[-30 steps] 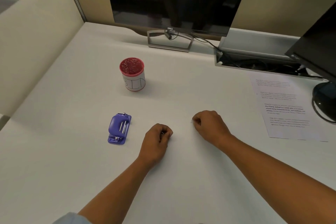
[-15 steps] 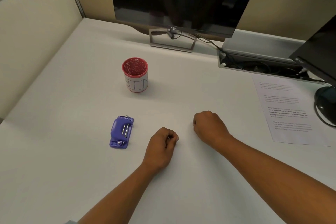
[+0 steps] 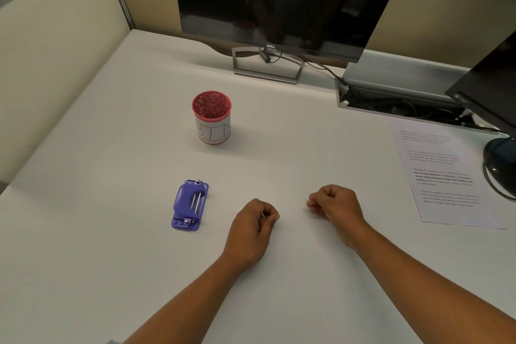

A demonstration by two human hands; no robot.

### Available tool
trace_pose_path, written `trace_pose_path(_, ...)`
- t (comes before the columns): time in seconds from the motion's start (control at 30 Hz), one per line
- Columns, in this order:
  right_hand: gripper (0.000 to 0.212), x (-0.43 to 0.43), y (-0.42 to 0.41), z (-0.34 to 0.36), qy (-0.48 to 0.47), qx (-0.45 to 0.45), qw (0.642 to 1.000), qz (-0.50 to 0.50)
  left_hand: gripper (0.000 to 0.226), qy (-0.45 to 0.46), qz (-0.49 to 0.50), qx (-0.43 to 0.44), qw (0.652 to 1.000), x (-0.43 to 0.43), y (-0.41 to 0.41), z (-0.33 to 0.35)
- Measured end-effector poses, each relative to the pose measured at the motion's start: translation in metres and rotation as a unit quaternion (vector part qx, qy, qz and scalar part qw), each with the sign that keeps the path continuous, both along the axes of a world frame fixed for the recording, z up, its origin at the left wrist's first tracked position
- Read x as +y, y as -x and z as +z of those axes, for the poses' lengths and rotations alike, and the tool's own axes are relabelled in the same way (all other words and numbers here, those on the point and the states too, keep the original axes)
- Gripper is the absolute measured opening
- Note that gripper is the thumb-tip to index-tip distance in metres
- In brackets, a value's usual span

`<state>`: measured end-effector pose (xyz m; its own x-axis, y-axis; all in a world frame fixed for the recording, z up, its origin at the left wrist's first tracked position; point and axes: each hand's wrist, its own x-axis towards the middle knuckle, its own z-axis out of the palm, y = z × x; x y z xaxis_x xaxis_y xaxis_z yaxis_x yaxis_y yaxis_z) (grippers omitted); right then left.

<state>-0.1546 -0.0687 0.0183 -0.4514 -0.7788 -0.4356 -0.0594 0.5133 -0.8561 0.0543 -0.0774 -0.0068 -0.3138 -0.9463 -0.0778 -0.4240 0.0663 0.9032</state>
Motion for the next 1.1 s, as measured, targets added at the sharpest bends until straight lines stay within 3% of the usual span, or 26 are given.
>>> trace_pose_path(0.2, 0.023, 0.017, 0.002, -0.004, 0.028, 0.029, 0.999, 0.010, 0.012, -0.074, 0.030, 0.048, 0.996, -0.006, 0.000, 0.005)
trace_pose_path(0.37, 0.025, 0.011, 0.006, -0.004, 0.031, 0.041, 0.998, 0.038, 0.022, -0.012, 0.088, 0.027, 0.996, -0.052, -0.011, 0.041)
trace_pose_path(0.53, 0.029, 0.010, 0.008, -0.006, 0.037, 0.040, 0.997, 0.053, 0.011, 0.111, 0.134, -0.052, 0.983, -0.131, -0.035, 0.094)
trace_pose_path(0.67, 0.029, 0.009, 0.008, -0.004, 0.029, 0.033, 0.997, 0.060, 0.016, 0.102, 0.157, -0.158, 0.970, -0.183, -0.048, 0.112)
trace_pose_path(0.8, 0.026, 0.009, 0.011, -0.005, 0.013, 0.034, 0.997, 0.070, 0.014, 0.083, 0.150, -0.207, 0.963, -0.203, -0.055, 0.115)
trace_pose_path(1.0, 0.030, -0.036, 0.003, 0.026, 0.031, 0.057, 0.991, 0.118, 0.021, 0.068, 0.121, -0.193, 0.971, -0.208, -0.062, 0.107)
trace_pose_path(1.1, 0.026, -0.073, -0.013, 0.051, 0.070, 0.068, 0.985, 0.141, 0.018, 0.092, 0.151, -0.144, 0.974, -0.211, -0.069, 0.103)
